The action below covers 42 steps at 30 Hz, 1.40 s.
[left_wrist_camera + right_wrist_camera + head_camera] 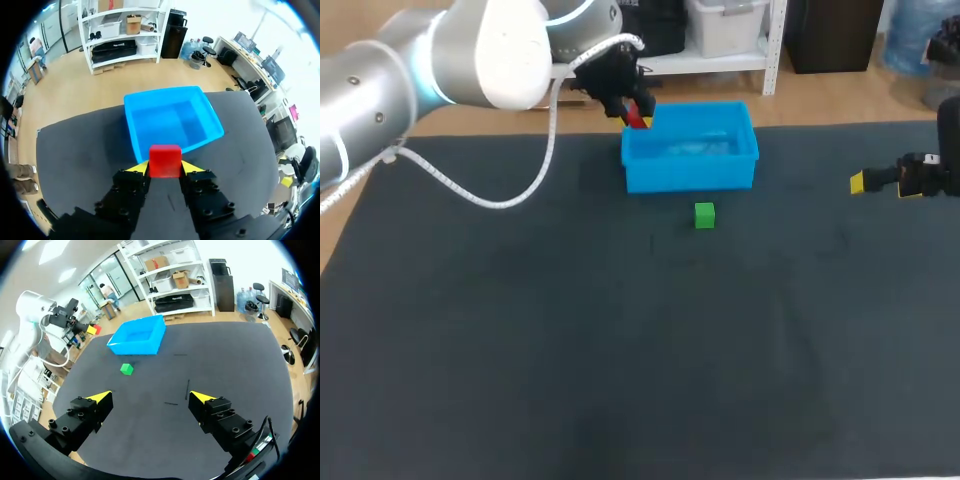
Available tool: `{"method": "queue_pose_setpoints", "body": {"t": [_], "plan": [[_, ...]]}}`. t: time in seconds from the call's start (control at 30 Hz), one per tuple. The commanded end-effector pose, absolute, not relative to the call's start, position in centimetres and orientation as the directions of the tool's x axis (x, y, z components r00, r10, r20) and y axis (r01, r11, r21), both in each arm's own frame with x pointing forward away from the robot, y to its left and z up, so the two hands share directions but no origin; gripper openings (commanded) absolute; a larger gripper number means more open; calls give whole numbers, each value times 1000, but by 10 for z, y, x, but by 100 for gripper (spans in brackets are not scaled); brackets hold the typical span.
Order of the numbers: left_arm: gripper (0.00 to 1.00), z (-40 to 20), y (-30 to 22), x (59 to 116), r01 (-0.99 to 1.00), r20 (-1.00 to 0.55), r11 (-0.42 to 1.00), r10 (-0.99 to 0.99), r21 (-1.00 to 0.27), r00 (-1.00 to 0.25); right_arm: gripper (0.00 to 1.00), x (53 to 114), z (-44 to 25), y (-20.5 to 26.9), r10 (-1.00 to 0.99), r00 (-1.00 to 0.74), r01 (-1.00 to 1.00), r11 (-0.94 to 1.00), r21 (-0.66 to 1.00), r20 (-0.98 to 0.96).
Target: Use the left arm to pick the red cube and place it into the blue plastic box first, then use the right arm to grasp the green cube and put it into the same blue plastic box after the first action is fully finished.
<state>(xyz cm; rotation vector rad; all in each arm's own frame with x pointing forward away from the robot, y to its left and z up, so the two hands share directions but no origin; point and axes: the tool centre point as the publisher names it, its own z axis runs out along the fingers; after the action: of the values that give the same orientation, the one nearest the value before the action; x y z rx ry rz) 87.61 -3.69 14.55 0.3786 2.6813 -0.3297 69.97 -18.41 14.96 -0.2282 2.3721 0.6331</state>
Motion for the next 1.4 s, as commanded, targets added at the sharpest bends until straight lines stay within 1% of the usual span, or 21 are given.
{"method": "queue_pose_setpoints", "body": {"t": [0.03,0.67,1.4], "plan": [[0,145,-41,889,314,-421,934,219,-171,-880,100,700,149,-185,1,-765,-321,866,383,-644],[0,148,-62,906,351,-442,924,254,-151,-860,100,700,149,-185,1,-765,-321,866,383,-644],[0,134,-74,929,343,-447,930,253,-130,-858,100,700,149,-185,1,-765,-321,866,383,-644]]}}
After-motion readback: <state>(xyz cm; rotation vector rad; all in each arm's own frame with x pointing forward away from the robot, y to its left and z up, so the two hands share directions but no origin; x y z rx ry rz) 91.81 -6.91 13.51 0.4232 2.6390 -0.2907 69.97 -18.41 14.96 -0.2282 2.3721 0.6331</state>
